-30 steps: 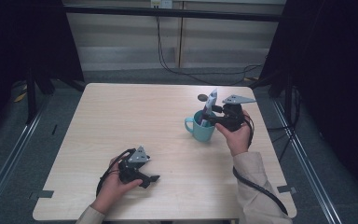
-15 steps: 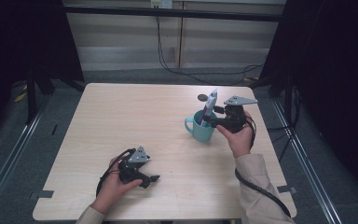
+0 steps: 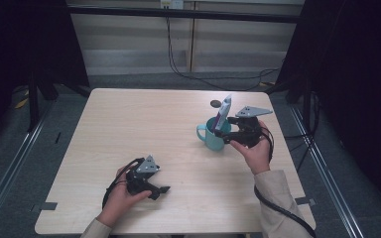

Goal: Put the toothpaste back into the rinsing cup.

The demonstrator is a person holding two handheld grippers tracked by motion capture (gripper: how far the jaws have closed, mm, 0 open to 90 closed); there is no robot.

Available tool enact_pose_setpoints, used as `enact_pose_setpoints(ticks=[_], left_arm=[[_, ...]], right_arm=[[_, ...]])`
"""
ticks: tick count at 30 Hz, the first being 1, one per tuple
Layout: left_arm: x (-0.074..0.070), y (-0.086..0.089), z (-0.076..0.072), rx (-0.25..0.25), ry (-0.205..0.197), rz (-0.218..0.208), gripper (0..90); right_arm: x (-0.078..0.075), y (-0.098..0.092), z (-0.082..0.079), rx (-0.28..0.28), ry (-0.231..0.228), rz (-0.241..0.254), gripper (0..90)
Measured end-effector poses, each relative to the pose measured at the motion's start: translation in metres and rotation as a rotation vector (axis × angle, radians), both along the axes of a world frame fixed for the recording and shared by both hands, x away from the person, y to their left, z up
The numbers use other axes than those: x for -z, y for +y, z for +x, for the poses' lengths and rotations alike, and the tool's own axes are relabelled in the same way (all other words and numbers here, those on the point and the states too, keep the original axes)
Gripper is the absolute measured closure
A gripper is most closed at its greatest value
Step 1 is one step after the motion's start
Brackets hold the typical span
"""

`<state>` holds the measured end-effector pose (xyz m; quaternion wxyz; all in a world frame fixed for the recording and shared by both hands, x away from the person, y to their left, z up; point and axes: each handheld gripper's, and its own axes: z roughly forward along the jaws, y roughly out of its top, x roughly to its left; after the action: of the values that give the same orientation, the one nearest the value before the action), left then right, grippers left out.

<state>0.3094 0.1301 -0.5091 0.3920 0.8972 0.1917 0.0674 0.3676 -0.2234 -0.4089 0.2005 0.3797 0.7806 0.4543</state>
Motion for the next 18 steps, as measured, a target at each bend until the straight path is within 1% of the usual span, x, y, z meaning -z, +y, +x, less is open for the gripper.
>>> enact_pose_setpoints(ticks=[1,2,3,7,8,13,14,18], left_arm=[[0.0,0.0,0.0,0.0,0.0,0.0,14.7],[0.0,0.0,0.0,0.0,0.0,0.0,14.7],[0.0,0.0,0.0,0.0,0.0,0.0,14.8],[0.0,0.0,0.0,0.0,0.0,0.0,14.8],[0.0,0.0,0.0,0.0,0.0,0.0,14.8],[0.0,0.0,0.0,0.0,0.001,0.0,14.8],[0.0,0.0,0.0,0.0,0.0,0.0,14.8],[0.0,0.0,0.0,0.0,0.0,0.0,14.8]], right_arm=[[0.0,0.0,0.0,0.0,0.0,0.0,22.1],[0.0,0.0,-0.002,-0.003,0.014,-0.007,21.0],[0.0,0.0,-0.003,-0.004,0.015,-0.014,20.8],[0.002,-0.002,-0.006,-0.005,0.021,-0.014,19.9],[0.003,-0.005,-0.009,0.001,0.024,-0.019,19.2],[0.006,-0.011,-0.015,0.004,0.029,-0.017,17.8],[0.007,-0.014,-0.018,0.006,0.035,-0.016,17.4],[0.008,-0.017,-0.022,-0.001,0.034,-0.021,15.7]])
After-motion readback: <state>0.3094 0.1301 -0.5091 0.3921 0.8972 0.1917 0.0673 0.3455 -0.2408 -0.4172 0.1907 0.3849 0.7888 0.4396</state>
